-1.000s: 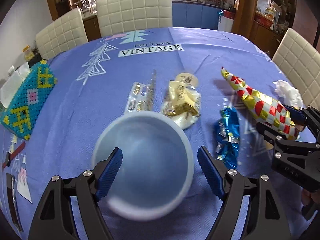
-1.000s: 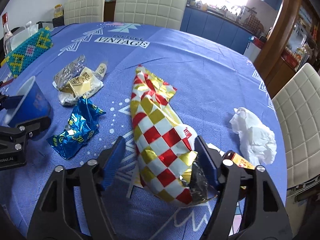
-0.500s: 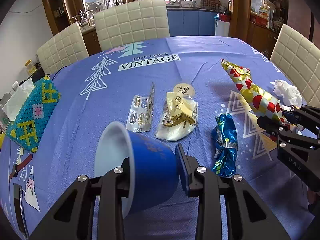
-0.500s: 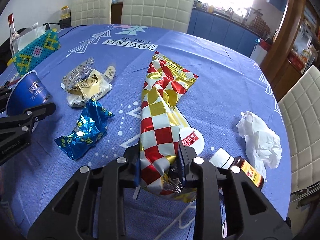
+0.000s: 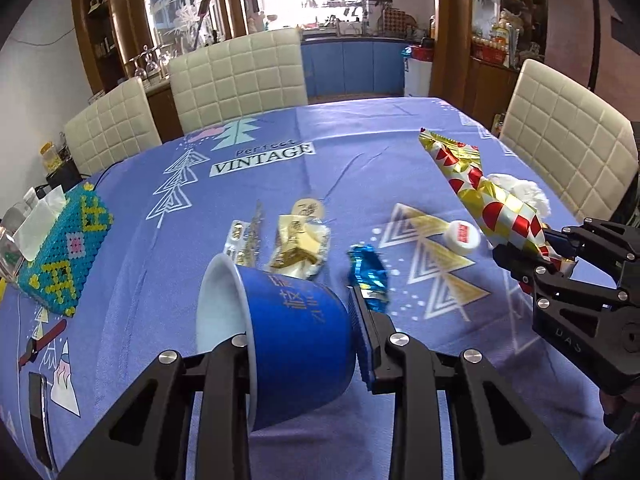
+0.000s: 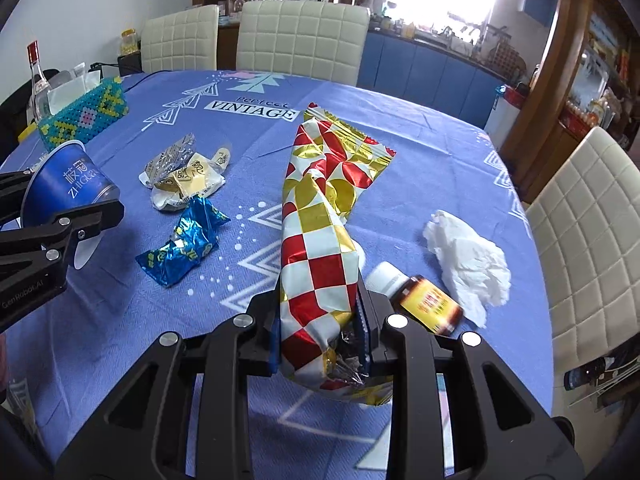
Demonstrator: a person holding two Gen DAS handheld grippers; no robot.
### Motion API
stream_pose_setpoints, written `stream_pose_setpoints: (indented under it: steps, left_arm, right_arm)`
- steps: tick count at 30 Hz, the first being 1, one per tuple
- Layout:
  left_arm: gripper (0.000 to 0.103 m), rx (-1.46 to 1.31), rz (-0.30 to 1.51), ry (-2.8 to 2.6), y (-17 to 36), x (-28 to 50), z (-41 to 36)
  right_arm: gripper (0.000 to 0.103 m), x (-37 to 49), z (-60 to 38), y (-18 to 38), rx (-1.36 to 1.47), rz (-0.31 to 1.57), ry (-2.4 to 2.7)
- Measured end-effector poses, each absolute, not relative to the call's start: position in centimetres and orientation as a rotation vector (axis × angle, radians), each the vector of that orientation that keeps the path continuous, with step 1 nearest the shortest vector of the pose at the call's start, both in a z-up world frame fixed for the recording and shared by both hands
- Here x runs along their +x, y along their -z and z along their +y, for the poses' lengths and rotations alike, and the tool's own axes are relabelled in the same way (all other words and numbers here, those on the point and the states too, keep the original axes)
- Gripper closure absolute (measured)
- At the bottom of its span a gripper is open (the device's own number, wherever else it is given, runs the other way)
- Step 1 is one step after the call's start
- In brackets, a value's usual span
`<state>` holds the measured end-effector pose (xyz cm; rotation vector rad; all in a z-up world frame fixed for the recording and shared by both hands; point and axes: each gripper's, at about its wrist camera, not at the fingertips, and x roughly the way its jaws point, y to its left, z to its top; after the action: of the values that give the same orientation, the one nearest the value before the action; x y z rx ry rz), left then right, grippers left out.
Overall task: Collect trash
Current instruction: 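Carry the blue cup and checkered wrapper over the black trash bin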
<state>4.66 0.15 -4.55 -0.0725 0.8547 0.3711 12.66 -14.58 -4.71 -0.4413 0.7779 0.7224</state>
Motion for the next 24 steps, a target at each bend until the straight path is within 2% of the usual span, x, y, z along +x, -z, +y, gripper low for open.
stream_pose_setpoints:
  steps: [24]
  left_arm:
    - [0.074,0.062,0.831,-0.099,3.1,7.4,-13.9]
  right_arm:
    - [0.073,11.2,-30.1,1.9,-0.329,0.768,-0.472]
